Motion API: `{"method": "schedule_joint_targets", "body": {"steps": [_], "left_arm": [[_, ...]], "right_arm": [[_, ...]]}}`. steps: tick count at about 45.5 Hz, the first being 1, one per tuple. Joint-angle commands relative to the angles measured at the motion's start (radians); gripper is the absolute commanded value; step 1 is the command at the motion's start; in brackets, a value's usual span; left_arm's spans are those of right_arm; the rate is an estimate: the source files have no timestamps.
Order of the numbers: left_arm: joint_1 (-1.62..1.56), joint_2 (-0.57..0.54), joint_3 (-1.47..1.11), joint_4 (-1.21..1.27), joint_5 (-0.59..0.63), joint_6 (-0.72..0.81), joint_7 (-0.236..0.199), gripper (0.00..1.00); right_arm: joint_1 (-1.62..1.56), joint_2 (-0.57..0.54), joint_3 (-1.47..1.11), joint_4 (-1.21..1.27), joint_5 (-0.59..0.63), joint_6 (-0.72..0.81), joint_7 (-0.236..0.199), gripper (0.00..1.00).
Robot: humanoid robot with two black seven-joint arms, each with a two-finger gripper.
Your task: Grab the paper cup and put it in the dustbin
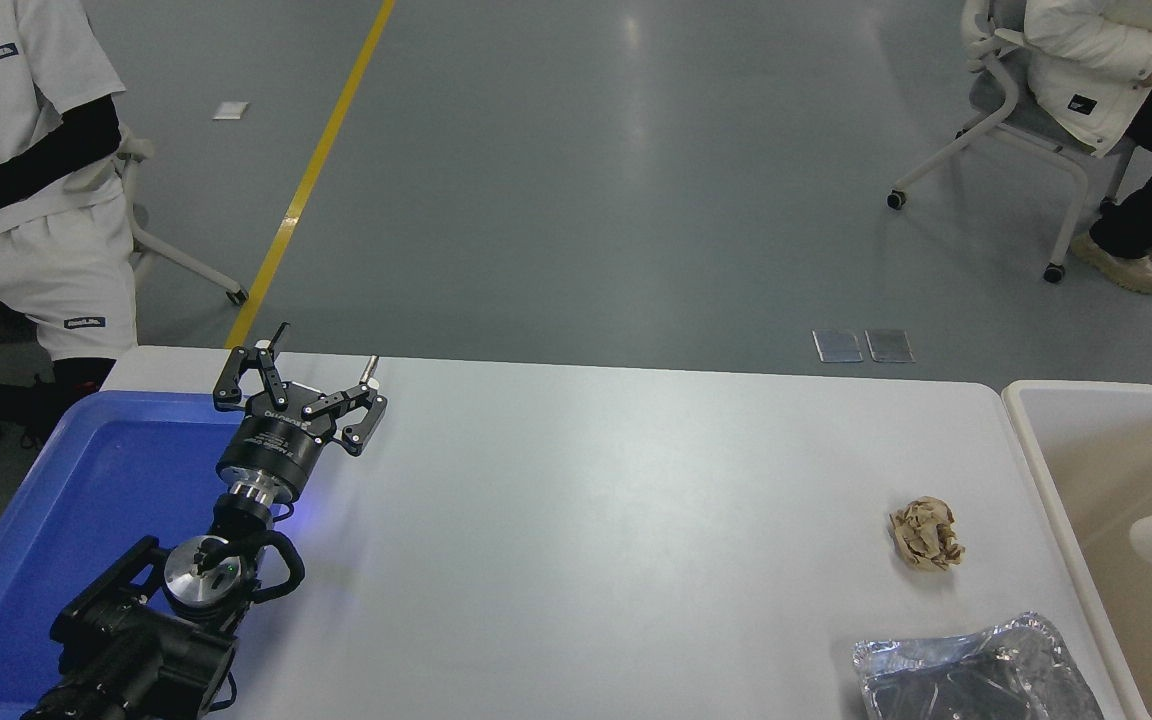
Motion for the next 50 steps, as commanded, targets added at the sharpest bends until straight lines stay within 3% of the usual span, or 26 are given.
{"method": "schedule_joint_targets", "body": {"steps": [1,5,9,18,30,39,50], "left_arm": [[0.0,0.0,0.0,0.0,0.0,0.0,0.0,0.99],[0.0,0.0,0.0,0.0,0.0,0.0,0.0,0.99],[0.0,0.0,0.0,0.0,0.0,0.0,0.0,0.99],[0.0,0.0,0.0,0.0,0.0,0.0,0.0,0.99],[0.0,0.0,0.0,0.0,0.0,0.001,0.0,0.99],[0.0,0.0,0.0,0.0,0.0,0.0,0.0,0.99],[0.0,0.0,0.0,0.0,0.0,0.0,0.0,0.99]], "right_arm": [[-0.013,0.017,0.009,-0.04,-0.04,-0.005,0.0,0.66],[-0.017,0.017,0.009,-0.057,-0.058,-0.007,0.0,0.88],[-0.017,0.012,0.009,-0.055,-0.06,-0.007,0.0,0.98],[0.035,-0.023,0.007,-0.037,-0.058,0.01,0.0,0.99],[0.327,-0.23,0.007,0.204,-0.061,0.041,0.0,1.0],[0.556,-0.299,0.033,0.318,-0.063,0.042,0.0,1.0],[0.719,-0.311,0.045,0.393,-0.21,0.044,0.001,1.0]]}}
